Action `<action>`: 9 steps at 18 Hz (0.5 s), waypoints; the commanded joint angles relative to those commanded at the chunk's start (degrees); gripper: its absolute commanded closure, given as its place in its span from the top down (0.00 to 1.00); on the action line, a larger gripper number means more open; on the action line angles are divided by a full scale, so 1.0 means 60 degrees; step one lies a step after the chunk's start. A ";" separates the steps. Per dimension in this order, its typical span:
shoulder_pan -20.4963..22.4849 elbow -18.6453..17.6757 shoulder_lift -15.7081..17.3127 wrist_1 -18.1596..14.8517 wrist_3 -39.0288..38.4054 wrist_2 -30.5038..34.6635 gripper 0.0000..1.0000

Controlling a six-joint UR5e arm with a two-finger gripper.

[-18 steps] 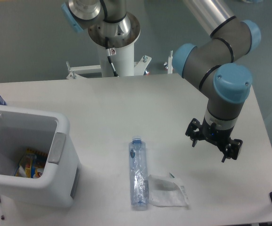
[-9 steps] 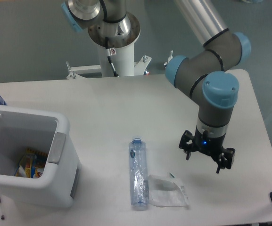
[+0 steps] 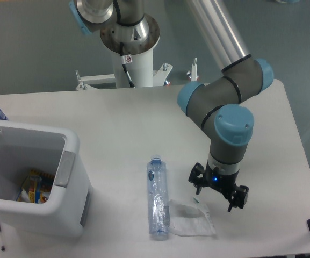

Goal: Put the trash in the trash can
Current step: 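Move the gripper down toward the clear plastic wrapper beside the bottle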

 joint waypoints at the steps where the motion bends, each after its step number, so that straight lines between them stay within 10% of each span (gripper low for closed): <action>1: -0.0030 -0.0029 -0.0015 0.0000 0.0058 0.0015 1.00; 9: -0.0513 -0.0190 -0.0352 0.0015 0.1172 0.0044 0.92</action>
